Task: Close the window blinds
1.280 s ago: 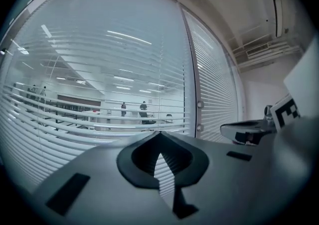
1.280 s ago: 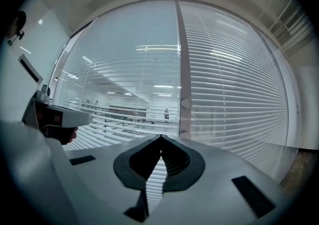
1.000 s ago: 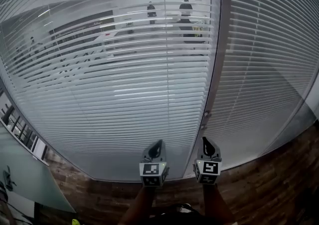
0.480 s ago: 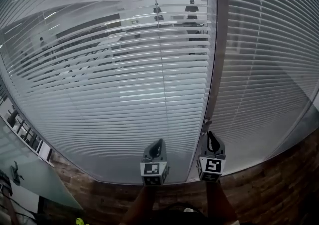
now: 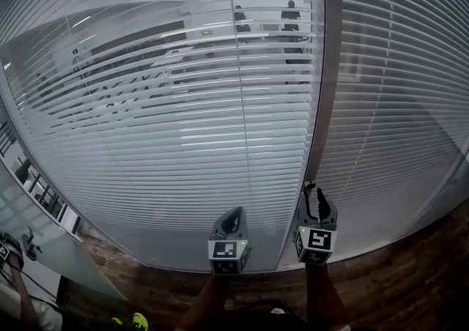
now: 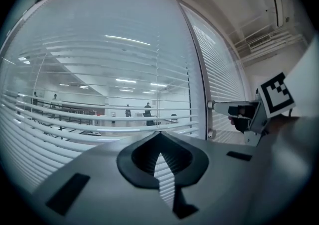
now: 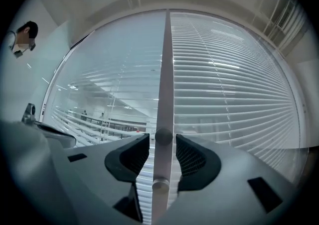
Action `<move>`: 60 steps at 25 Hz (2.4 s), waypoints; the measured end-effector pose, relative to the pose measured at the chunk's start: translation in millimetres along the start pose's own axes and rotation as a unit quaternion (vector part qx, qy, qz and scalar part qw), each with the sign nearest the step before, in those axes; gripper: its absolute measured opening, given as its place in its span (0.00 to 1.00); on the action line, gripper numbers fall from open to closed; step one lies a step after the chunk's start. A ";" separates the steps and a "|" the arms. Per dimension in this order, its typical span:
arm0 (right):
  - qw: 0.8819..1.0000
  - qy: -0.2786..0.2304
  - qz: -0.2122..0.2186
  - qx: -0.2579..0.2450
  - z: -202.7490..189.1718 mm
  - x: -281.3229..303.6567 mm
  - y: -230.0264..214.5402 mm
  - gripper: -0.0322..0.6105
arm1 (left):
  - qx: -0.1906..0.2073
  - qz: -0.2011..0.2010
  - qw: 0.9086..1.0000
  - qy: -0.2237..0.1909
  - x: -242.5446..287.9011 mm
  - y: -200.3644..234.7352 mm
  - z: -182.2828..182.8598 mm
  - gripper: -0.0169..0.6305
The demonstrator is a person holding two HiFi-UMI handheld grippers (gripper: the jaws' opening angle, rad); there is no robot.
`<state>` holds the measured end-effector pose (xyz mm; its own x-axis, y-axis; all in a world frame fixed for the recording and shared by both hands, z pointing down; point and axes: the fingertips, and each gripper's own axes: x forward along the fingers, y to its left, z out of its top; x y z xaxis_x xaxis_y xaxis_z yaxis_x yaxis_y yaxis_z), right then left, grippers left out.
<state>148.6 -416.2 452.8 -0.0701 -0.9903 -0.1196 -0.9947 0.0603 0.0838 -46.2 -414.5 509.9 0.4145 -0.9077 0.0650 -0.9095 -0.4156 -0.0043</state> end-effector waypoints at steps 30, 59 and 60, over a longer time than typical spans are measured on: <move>0.995 0.008 0.047 -0.093 4.3 20.3 -0.3 0.24 | -0.007 -0.014 1.000 0.018 7.6 -3.1 -16.3 0.02; 0.766 0.016 0.067 -0.639 -8.2 18.3 12.2 0.25 | -0.017 -0.010 1.000 0.013 2.9 0.6 -16.6 0.02; 0.771 0.016 0.061 -0.633 -7.6 17.5 11.7 0.25 | -0.016 -0.010 1.000 0.012 2.4 -0.4 -16.8 0.02</move>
<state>136.3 -433.8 459.3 -0.1347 -0.9908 -0.0114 -0.1079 0.0032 0.9942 -45.3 -415.5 526.8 0.4323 -0.8973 0.0894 -0.9016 -0.4315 0.0295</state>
